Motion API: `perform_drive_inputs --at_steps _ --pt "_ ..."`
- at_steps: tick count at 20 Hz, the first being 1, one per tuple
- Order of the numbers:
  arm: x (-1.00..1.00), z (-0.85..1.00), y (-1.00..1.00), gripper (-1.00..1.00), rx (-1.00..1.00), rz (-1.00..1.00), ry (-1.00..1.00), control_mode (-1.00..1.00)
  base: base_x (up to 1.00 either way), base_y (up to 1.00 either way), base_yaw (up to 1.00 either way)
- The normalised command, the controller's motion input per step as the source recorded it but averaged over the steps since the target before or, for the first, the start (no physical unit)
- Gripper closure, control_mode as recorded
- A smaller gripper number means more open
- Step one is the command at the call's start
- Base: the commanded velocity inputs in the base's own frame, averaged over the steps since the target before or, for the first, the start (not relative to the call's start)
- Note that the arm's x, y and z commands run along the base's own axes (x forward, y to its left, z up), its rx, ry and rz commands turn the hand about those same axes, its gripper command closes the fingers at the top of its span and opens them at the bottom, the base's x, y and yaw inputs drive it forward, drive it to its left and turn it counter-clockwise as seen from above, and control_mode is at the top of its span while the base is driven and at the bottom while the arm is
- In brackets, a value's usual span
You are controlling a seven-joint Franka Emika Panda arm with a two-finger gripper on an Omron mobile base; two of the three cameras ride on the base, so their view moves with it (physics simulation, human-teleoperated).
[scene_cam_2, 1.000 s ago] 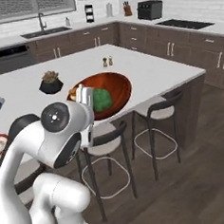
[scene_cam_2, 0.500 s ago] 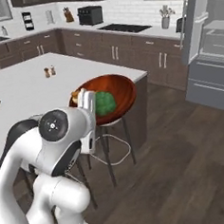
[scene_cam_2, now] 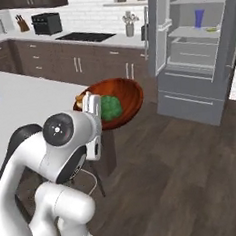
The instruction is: Pick the chicken drumstick and broccoli from their plates and place them in the bowl. Then put the bowl in the fridge.
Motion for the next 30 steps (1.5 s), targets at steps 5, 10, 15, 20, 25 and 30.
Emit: perform_drive_inputs --at_steps 5,10,15,20,25,30 --pt "0.00 0.00 0.00 1.00 0.00 0.00 0.00 1.00 1.00 0.10 -0.40" --pt "0.00 0.00 0.00 1.00 0.00 0.00 0.00 1.00 1.00 0.44 -0.22" --pt "0.00 0.00 0.00 1.00 0.00 0.00 0.00 1.00 1.00 0.32 -0.20" --pt "0.00 0.00 0.00 1.00 0.00 0.00 0.00 1.00 1.00 -0.44 -0.03" --pt "0.00 0.00 0.00 1.00 0.00 0.00 0.00 1.00 1.00 -0.34 0.00" --pt "0.00 0.00 0.00 1.00 0.00 0.00 0.00 1.00 1.00 0.19 0.00"
